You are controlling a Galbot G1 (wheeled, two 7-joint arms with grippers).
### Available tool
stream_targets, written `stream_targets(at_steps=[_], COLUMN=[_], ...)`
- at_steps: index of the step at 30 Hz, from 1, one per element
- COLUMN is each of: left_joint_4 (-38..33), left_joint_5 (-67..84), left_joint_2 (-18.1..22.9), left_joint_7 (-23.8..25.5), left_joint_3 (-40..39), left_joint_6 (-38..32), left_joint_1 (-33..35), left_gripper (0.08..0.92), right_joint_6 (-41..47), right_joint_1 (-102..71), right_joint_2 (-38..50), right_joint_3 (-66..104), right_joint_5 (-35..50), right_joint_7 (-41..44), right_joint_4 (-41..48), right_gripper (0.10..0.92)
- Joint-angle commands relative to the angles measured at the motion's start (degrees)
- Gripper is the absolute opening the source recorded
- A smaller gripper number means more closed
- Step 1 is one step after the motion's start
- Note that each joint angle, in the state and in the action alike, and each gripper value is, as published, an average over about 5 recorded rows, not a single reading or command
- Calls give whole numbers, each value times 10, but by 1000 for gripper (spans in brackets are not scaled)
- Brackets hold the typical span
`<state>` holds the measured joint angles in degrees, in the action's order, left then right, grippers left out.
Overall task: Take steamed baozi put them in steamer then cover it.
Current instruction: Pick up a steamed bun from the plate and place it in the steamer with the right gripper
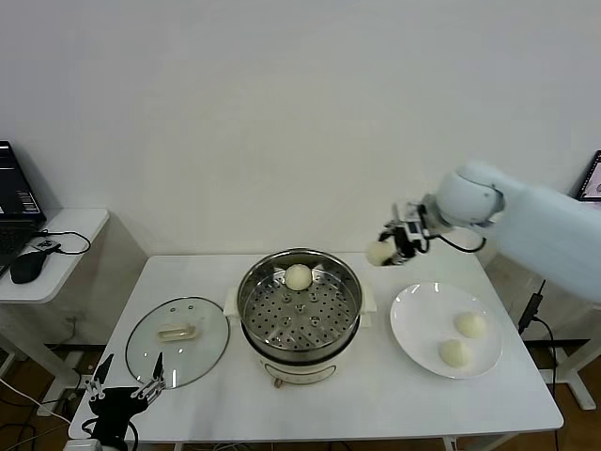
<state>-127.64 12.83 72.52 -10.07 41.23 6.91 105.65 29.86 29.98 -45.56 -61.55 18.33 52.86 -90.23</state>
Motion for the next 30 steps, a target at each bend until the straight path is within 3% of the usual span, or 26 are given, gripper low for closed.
stream_targets(at_steps=[1, 12, 30], left_joint_4=[0, 2, 10], left_joint_5=[0, 0, 3], left_joint_2=[1, 3, 4], left_joint_7=[0, 0, 0], left_joint_3=[0, 5, 4], left_joint_6=[0, -1, -1], left_joint_1=[-1, -4, -15], left_gripper=[823, 823, 823], right_joint_6=[72, 110, 117], right_joint_1=[66, -18, -77], right_joint_2=[-103, -228, -282], right_joint_3=[-47, -59, -72], right_joint_5=[135, 130, 74], right_joint_7=[-56, -91, -109], right_joint_4=[-30, 51, 117], right_gripper=[543, 543, 543])
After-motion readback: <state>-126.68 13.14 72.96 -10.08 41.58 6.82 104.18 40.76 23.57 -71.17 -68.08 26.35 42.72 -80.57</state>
